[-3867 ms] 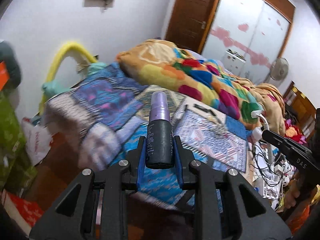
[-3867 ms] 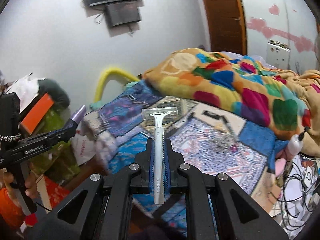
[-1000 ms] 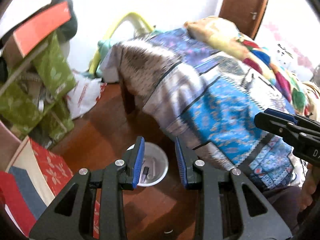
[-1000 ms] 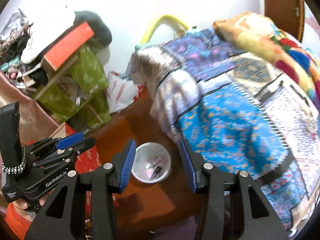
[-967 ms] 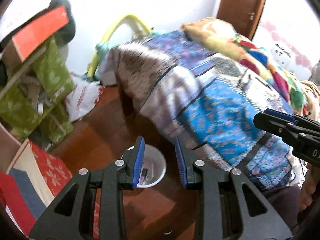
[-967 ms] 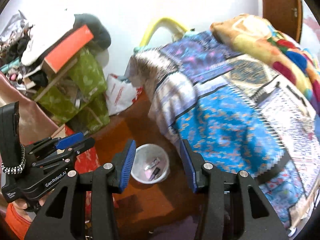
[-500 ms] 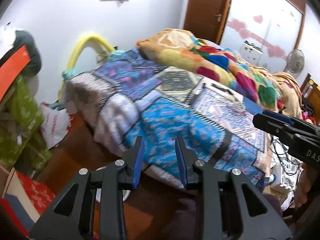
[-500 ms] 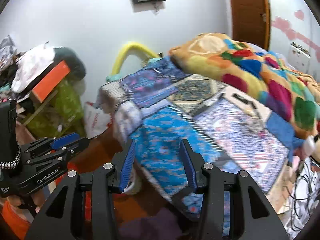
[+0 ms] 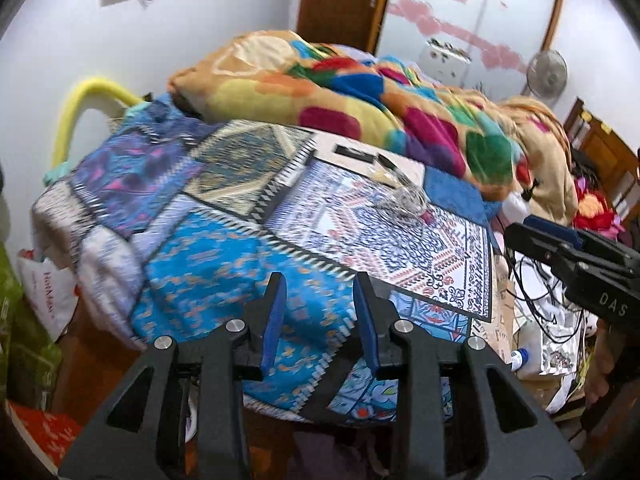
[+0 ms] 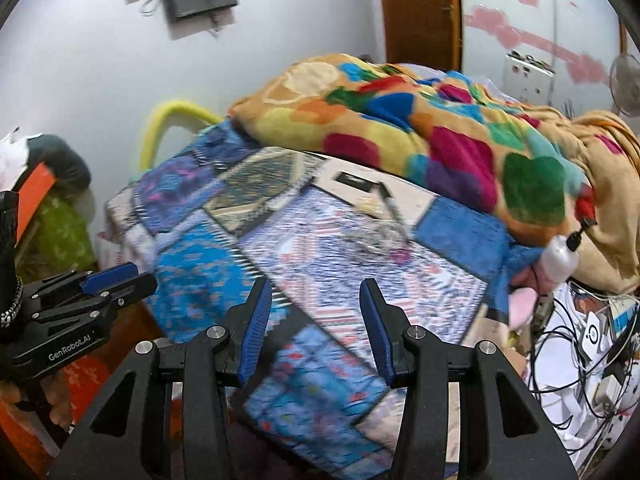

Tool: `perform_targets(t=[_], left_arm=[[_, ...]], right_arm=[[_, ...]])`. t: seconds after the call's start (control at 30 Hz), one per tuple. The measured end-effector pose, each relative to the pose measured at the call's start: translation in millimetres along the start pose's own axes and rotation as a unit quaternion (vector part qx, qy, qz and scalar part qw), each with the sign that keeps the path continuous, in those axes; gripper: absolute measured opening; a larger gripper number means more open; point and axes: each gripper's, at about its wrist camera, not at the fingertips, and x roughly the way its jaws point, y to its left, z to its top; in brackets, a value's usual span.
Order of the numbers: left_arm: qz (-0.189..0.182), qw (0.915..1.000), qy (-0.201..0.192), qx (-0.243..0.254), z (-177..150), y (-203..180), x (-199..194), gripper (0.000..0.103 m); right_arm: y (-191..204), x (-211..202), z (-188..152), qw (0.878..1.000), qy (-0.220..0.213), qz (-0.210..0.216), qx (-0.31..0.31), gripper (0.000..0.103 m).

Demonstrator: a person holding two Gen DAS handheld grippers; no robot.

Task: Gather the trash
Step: 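Move both empty tools back toward the bed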

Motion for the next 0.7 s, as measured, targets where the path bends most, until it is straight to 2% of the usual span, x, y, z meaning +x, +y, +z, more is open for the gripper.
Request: perform_targets(t=[0.17,0.33,0.5,0.7], left_arm=[[-0.017,0.9992,0.03,0.019,9.7,-23.6,46.1,0.034],[-0.056,0.9961,0.066,0.014,20.6,-39.8,88.4,0.034],[-0.049,0.9961,0.07,0.023,29.2,-51.8,117.7,0.034],[-0.07,0.9944,0.076,0.022,41.8,-57.4,141.2,0.034]], right_arm=[[-34.4,30.0,-7.4,0.999,0.032,-0.02,0.012,0.042],[-59.7,65.0,-13.2,0.997,0.063,-0.006,0.036,0.042],[-75.1,93.7,-5.9,0.997,0.063,-0.019,0.032,0.042],[-90.3,130.0,12.4,0.995,0.078,0.022,0.054,0.042]])
